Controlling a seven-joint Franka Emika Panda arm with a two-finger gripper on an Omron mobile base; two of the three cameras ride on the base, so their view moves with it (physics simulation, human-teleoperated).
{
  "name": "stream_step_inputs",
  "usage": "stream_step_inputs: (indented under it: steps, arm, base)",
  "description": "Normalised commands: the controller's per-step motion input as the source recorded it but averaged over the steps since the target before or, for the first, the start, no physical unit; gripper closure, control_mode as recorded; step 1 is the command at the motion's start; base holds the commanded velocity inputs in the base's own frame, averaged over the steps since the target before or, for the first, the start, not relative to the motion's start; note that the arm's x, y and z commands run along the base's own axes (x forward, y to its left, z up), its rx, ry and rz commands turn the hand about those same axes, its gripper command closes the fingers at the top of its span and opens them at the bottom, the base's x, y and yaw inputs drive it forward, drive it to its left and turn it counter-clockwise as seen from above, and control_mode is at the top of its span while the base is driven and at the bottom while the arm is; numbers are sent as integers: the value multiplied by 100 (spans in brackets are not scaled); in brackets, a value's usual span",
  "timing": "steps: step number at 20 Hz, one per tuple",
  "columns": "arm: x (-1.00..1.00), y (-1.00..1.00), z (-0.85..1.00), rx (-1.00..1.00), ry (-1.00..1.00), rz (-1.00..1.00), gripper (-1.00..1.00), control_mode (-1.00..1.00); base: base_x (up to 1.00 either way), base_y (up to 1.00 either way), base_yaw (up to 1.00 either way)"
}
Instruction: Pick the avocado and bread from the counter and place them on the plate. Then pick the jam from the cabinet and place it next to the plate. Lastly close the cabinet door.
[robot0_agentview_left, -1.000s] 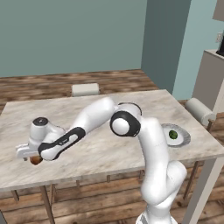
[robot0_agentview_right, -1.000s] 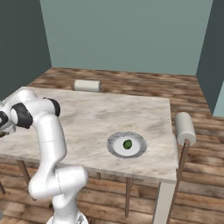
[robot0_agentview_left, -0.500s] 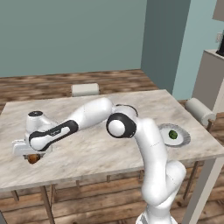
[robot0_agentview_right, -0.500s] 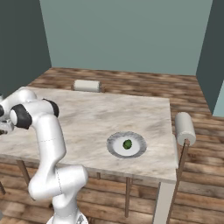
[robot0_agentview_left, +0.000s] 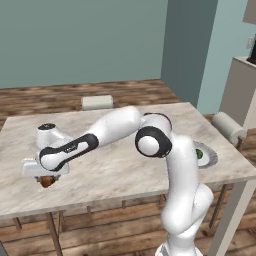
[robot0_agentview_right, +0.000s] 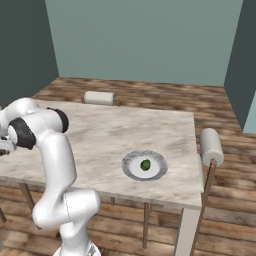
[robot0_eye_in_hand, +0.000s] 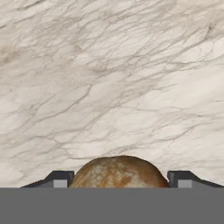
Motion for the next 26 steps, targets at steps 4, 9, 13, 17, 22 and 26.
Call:
stream_step_inputs:
  steps: [4,9,13,17,22,26]
  arm:
    - [-79,-33,68,-19,-41,-13,100,-100]
    - [-46,-59,48,-21,-39,-17,100,-100]
    - [-2,-73,50,-9,-19,-24,100,-100]
    - [2,-83,64,0,-4,-24,100,-100]
    - [14,-89,69,1,1,-24,100,-100]
    - [20,-99,46,4,0,-23,100,-100]
  base:
    - [0,0,0]
    - [0,0,0]
    - [0,0,0]
    - [0,0,0]
    - [0,0,0]
    - [0,0,0]
